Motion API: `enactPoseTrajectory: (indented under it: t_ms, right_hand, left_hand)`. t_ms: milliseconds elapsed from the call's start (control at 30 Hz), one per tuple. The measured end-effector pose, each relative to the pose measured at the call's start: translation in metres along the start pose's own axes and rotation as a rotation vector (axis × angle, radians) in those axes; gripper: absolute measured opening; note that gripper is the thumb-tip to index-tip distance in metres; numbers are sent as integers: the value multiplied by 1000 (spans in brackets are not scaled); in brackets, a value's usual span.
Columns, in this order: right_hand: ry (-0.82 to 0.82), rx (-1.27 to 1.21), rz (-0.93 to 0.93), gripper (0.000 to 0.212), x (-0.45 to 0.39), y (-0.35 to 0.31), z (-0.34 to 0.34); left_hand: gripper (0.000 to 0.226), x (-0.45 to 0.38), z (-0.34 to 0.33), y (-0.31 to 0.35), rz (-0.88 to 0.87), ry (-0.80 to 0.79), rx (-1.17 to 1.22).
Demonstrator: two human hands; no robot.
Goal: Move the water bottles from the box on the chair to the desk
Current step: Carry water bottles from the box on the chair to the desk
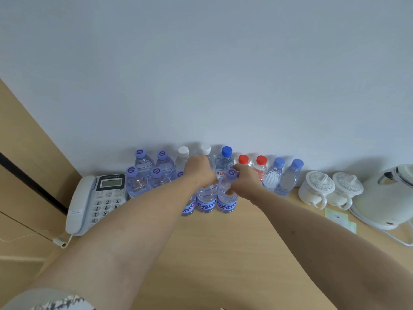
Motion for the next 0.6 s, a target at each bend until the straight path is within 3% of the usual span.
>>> enactPoseTrajectory:
  t_ms: [133, 333, 533, 600]
  right_hand:
    - [-25, 0, 22, 49, 2, 1, -2]
    - [-21, -12, 7, 71, 5, 2, -6]
    - [92, 161, 41, 86, 15, -6, 7]
    - [128, 238, 51, 89, 23, -8, 11]
  left_hand:
    - [28, 1, 0, 0, -19, -1, -16]
    - [32, 8, 2, 3, -48, -31, -33]
    - [8, 17, 18, 16, -192, 101, -57]
    - [17, 21, 20, 26, -281, 122, -62]
Point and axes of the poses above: each hand's wrist, its own x-axis away from the middle knuckle, its own z-axis out of the back of the hand, y = z × x, the point moved 3 cm from there along -x, towards the middle knuckle, and after that the axes turned 6 degrees about x, right-handed, at the moved point
